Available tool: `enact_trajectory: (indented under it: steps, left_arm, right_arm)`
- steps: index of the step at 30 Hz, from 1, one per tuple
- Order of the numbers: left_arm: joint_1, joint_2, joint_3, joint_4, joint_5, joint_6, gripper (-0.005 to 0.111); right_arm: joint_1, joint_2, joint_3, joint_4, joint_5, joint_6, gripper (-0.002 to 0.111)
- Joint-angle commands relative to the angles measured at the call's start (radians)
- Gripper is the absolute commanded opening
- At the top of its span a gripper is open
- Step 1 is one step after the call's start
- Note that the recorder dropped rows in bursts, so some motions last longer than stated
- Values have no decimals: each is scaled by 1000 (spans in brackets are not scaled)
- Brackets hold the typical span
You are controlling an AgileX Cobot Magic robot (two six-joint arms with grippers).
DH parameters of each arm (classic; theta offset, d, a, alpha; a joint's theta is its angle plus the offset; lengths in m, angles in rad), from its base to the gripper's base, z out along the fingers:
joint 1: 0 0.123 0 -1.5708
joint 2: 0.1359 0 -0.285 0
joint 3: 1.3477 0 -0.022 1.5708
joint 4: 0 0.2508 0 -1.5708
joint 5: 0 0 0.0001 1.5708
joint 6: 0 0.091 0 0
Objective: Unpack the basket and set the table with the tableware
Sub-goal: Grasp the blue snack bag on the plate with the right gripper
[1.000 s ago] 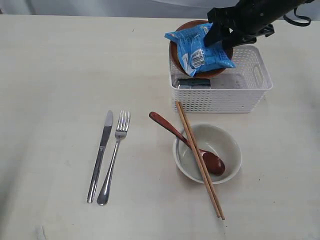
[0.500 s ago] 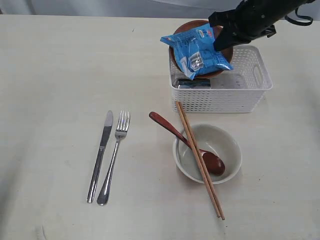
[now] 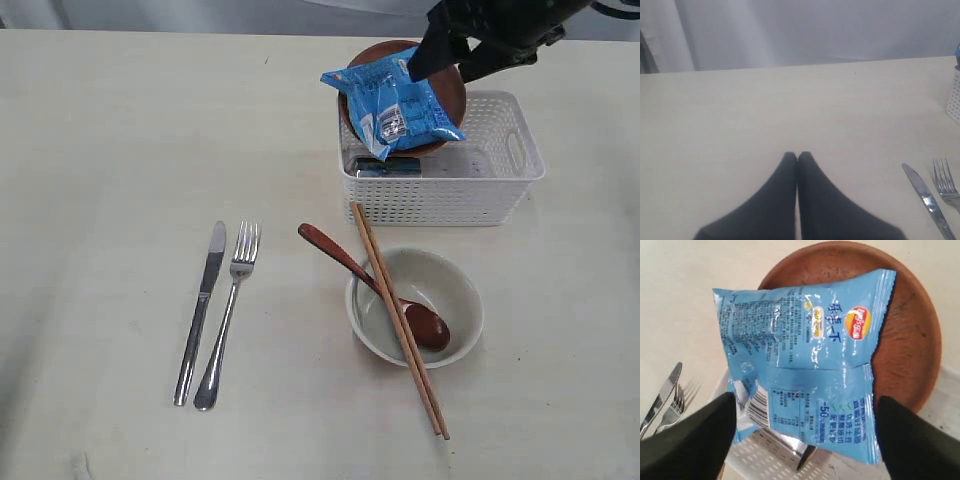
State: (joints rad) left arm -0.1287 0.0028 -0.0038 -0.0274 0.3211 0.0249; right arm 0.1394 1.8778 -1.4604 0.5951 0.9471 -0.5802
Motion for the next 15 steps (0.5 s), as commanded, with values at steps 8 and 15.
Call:
enact_trajectory:
  steps: [8,15]
  left_arm:
    - [3,-3,4,-3,-2,6,0]
    - [3,-3,4,-3,-2,6,0]
  right_arm:
    - [161,2,-3,-244,-117,227,76]
    - [182,42,-3,-402,-156,417,76]
